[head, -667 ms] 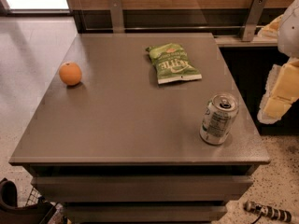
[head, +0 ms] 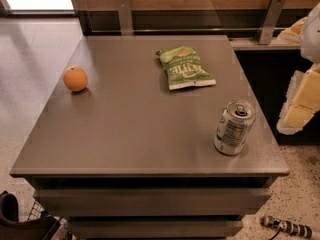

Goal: Move 7up can near orange

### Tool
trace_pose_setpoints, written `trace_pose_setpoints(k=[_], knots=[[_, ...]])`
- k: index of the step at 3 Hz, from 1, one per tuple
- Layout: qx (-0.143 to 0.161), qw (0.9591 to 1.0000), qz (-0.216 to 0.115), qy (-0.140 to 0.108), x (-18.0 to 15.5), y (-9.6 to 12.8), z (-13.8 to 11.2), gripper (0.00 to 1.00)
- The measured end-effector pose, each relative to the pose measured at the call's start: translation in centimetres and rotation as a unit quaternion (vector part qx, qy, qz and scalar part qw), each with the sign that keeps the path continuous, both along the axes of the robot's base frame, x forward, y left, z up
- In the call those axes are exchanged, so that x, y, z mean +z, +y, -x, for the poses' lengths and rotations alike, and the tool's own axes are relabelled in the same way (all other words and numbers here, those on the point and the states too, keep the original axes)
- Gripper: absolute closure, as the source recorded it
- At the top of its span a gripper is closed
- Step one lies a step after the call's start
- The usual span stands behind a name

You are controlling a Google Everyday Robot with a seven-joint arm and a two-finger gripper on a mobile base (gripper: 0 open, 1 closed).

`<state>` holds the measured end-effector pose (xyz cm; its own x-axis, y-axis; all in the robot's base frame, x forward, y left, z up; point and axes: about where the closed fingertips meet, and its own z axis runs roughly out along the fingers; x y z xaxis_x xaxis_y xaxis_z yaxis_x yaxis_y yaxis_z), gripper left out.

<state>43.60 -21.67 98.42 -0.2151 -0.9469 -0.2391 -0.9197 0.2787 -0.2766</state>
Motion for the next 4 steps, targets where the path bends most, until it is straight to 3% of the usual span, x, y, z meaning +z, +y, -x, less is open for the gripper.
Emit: trace_pose_setpoints(k=[1,2,3,4], knots=[[0.003,0.9992,-0.041,-0.006,-0.7,-0.4,0.6,0.00],[0.008,0.9935,-0.112,-0.018,-3.3,-2.0,1.1,0.00],[0.024,0.9778,-0.206,-0.031,-6.1,-2.3,0.8,0.00],[0.025,0.9494,-0.311,-0.036,-7.6,-1.2,-0.2,0.00]])
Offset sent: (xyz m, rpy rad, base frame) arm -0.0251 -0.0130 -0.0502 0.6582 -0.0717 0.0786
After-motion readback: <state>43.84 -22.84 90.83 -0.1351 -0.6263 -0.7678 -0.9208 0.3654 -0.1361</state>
